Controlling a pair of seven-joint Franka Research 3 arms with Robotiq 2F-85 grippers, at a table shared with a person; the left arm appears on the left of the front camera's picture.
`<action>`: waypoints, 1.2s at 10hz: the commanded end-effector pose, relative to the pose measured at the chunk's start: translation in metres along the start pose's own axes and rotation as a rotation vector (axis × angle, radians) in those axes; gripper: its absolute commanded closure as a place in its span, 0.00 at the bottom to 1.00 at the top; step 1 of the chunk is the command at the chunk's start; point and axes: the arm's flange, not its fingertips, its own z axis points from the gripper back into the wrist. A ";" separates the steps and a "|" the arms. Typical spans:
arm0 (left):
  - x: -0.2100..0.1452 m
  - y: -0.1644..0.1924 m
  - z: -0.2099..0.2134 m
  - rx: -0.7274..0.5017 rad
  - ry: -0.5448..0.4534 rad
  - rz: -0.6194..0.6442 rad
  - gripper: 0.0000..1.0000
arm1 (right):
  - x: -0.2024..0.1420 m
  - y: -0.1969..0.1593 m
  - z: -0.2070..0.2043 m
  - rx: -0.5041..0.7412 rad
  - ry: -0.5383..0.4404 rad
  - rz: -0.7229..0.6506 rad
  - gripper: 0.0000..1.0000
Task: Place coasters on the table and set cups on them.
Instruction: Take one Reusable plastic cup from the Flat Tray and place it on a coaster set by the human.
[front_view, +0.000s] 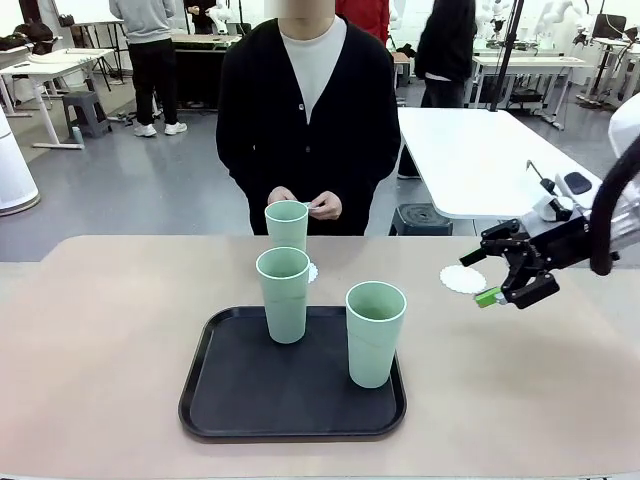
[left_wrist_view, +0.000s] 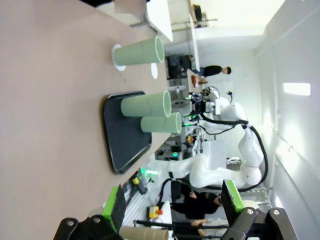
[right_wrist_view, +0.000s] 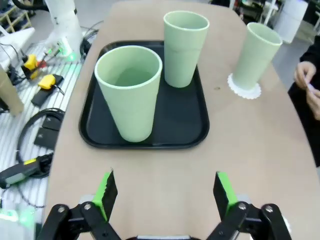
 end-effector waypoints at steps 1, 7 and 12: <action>0.000 -0.001 0.001 -0.008 -0.008 -0.003 0.00 | -0.008 -0.021 -0.015 0.036 -0.060 -0.007 0.00; 0.000 -0.001 0.001 -0.008 -0.008 -0.003 0.00 | -0.012 -0.018 -0.026 0.051 -0.057 -0.037 0.00; 0.000 -0.001 0.001 -0.008 -0.008 -0.003 0.00 | -0.032 -0.013 -0.042 0.093 -0.055 -0.099 0.00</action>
